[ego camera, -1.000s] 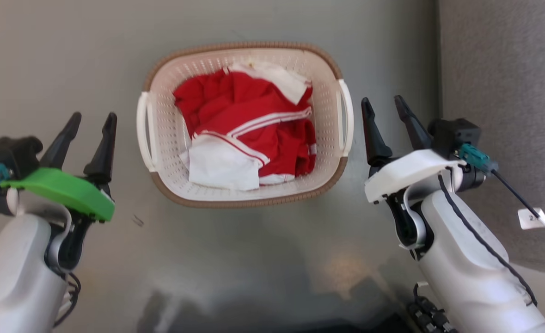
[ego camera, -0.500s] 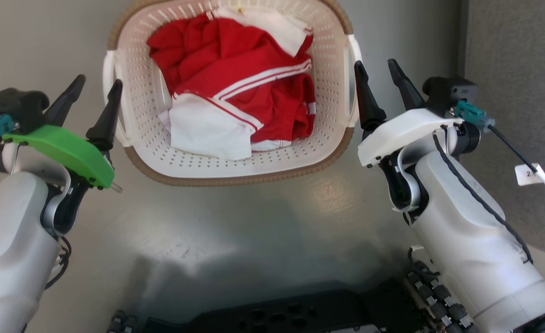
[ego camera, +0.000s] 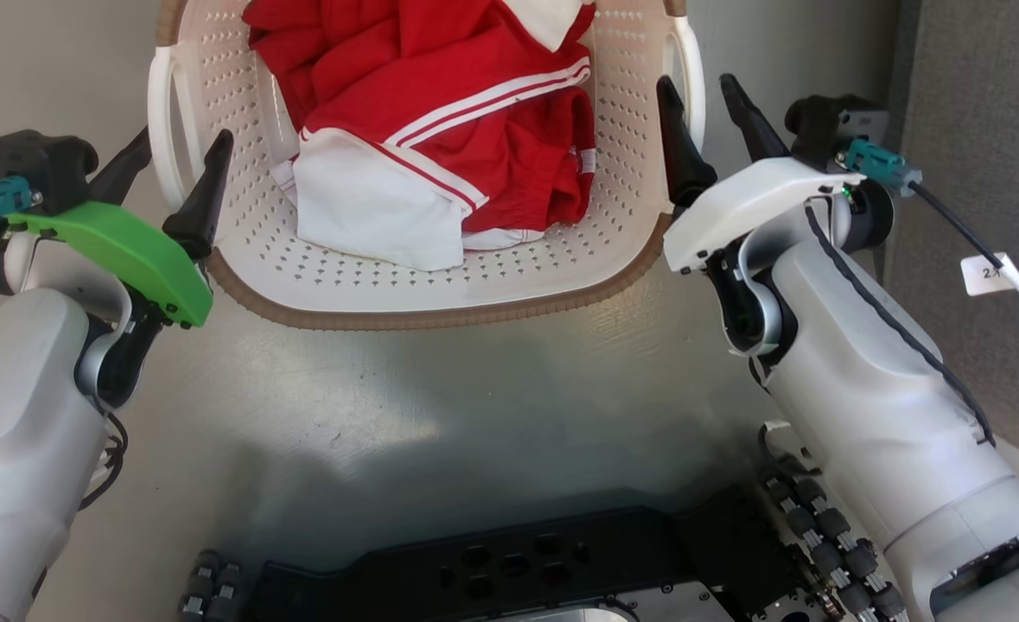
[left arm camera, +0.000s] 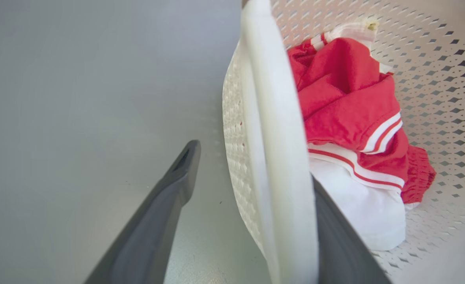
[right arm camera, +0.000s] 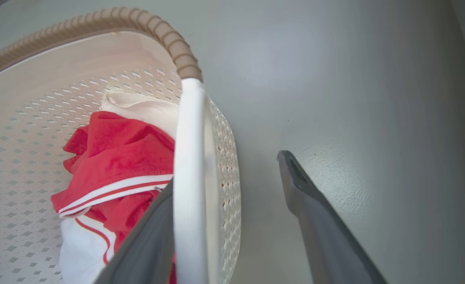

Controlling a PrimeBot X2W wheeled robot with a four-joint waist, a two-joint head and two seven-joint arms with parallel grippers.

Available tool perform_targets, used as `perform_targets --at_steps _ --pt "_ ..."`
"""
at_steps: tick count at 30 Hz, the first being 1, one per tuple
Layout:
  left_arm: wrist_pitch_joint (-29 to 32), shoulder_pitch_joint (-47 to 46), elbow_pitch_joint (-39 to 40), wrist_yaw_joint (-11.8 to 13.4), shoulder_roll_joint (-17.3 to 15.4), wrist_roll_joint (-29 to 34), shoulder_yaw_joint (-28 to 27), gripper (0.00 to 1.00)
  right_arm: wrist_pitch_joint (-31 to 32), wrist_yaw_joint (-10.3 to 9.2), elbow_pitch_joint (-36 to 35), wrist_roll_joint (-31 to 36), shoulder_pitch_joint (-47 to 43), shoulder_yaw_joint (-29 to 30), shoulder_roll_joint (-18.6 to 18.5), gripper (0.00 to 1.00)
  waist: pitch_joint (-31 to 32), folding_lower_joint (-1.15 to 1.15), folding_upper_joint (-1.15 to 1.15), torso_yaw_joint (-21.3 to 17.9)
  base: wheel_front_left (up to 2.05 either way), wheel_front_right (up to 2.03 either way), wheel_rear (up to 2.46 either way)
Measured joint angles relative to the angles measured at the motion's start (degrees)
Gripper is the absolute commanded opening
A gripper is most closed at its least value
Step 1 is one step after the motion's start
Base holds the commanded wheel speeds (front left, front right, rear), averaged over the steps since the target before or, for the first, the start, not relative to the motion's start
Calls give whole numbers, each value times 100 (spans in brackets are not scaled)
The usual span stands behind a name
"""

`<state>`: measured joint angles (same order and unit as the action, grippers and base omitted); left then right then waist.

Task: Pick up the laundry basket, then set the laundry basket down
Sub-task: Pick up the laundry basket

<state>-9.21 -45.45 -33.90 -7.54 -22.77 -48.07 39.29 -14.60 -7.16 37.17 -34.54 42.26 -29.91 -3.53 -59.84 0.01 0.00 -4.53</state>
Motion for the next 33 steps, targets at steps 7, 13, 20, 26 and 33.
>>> perform_targets --at_steps 7,13,20,26,33 --pt "-69 -166 -186 0 48 -104 253 44 0 -1 162 -116 140 -164 -3 44 -47 0 0 40 0 0 0" --pt "-185 -266 -283 -2 155 -276 508 0 0 -1 223 -135 260 -311 66 0 -22 0 0 68 0 0 0" --pt "-281 -276 -566 55 259 -474 725 0 3 -5 299 -337 233 -404 102 0 193 0 0 82 0 0 0" --pt "-291 -263 -853 55 319 -645 940 0 3 -3 433 -447 169 -617 96 0 531 0 0 80 0 0 0" --pt "-134 -216 -1104 55 386 -912 1109 0 3 21 660 -680 166 -913 92 0 1034 0 0 40 0 0 0"
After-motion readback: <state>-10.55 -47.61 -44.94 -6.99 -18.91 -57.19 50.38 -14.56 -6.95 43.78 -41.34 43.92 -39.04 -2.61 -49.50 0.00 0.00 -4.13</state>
